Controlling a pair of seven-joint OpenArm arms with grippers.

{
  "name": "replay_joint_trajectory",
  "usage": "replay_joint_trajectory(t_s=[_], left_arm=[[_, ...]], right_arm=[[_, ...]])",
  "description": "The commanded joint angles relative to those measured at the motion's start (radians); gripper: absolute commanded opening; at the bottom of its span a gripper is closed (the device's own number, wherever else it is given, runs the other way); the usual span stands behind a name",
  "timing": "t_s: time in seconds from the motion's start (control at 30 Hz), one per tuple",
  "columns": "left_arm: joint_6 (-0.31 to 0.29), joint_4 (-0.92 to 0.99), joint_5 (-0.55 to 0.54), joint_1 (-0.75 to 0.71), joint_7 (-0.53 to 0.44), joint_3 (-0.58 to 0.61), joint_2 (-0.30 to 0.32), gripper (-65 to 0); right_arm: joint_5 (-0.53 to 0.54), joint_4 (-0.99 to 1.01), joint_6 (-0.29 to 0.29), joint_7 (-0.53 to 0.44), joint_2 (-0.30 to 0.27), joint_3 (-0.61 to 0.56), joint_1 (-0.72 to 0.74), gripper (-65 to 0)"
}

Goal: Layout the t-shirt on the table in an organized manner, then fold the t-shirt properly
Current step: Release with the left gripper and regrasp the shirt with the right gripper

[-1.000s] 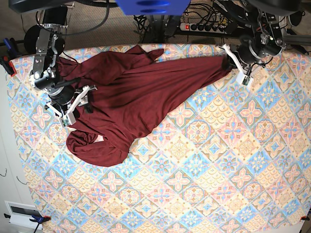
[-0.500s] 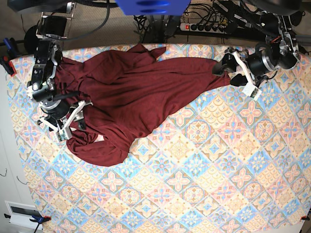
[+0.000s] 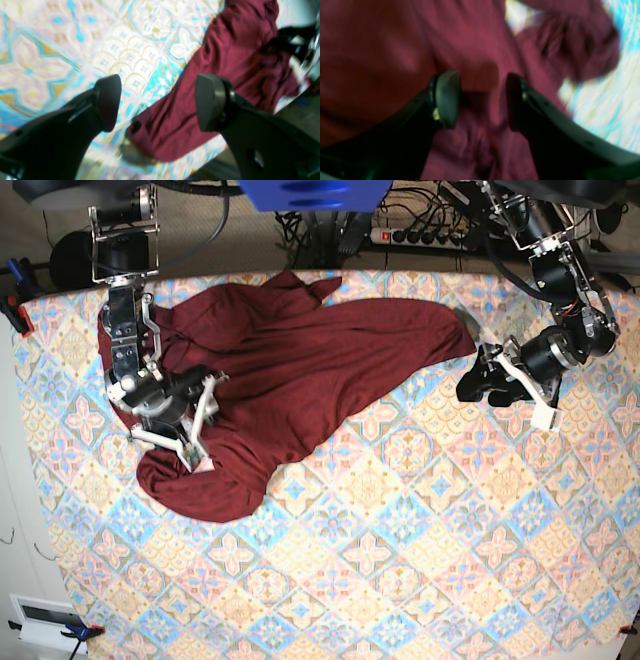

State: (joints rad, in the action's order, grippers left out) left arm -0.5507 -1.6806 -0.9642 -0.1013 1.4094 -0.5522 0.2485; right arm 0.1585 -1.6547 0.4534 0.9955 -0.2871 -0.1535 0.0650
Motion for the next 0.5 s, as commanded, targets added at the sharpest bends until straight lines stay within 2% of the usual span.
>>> replay_joint_trajectory(t_s=[0.0,0.17,0.47], left_arm=[[-0.002,0.007,-0.02,0.03,-0.022,-0.004,0.005,-19.8],[-0.002,0.087,0.003,0.094,-0.023,-0.004,-0.027,-19.8],[-0.002,0.089,0.055,0.12,-0.023,-0.002,-0.084,-19.8]], right_arm=[[0.003,-0.02,-0.005,-0.036,-0.013,-0.005,0.048,-36.1],[0.002,0.015,-0.005,-0.045,-0.011,-0.03,0.077,-36.1],[0.002,0.199,-0.005,-0.077,-0.011,-0.057,0.137,-36.1]])
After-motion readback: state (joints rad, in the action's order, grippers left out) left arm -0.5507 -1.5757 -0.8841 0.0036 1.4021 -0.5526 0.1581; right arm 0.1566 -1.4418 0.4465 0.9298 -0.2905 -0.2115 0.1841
